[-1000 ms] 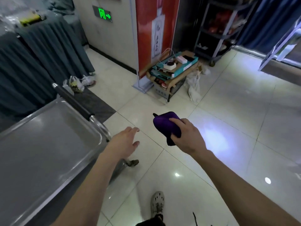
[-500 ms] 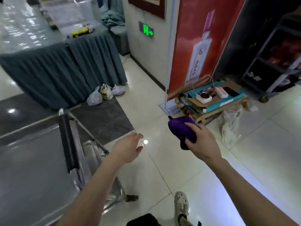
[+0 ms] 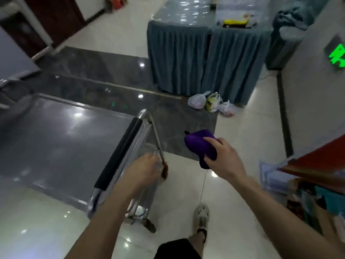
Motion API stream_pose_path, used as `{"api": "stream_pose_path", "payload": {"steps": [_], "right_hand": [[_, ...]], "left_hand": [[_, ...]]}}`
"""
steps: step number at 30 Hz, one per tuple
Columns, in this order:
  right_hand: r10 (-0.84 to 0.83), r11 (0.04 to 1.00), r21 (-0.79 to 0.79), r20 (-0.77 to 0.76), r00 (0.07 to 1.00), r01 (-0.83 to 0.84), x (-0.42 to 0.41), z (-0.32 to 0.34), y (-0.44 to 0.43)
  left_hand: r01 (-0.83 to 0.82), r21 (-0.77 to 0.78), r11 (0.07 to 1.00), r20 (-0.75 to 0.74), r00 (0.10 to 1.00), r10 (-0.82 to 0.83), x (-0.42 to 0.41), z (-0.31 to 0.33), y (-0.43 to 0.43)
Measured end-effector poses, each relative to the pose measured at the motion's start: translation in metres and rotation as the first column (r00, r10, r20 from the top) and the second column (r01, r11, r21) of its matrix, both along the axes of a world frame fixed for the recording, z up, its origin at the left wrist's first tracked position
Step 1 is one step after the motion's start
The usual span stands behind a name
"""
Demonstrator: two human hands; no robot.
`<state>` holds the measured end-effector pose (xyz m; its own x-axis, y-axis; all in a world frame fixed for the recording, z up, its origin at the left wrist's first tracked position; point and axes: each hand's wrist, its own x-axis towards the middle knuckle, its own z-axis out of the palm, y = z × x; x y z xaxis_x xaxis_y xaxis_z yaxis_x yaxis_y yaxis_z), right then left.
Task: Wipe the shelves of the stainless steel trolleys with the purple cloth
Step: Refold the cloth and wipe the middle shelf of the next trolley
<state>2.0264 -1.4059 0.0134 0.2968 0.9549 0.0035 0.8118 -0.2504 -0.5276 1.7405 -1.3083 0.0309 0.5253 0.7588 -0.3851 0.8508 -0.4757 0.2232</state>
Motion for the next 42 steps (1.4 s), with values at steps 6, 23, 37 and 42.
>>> {"api": "stream_pose_path", "payload": {"steps": [6, 23, 37, 42], "right_hand": [[0.238, 0.971, -0.002, 0.0, 0.971, -0.238, 0.057, 0.0, 0.117], [0.737, 0.674, -0.005, -0.075, 0.672, -0.739, 0.18, -0.009, 0.454], [0.918, 0.245, -0.023, -0.315, 0.24, -0.969, 0.031, -0.037, 0.664], [0.738, 0.278, -0.123, -0.607, 0.293, -0.953, -0.031, -0.04, 0.726]], "left_hand": [[-0.18, -0.021, 0.983, 0.062, 0.981, 0.181, 0.063, -0.014, 0.068], [-0.736, -0.007, 0.677, 0.148, 0.669, 0.728, 0.191, -0.021, 0.223], [-0.949, -0.29, 0.127, 0.231, 0.059, 0.971, 0.164, -0.07, 0.35], [-0.657, -0.751, -0.061, 0.347, -0.473, 0.81, 0.151, -0.074, 0.413]]}}
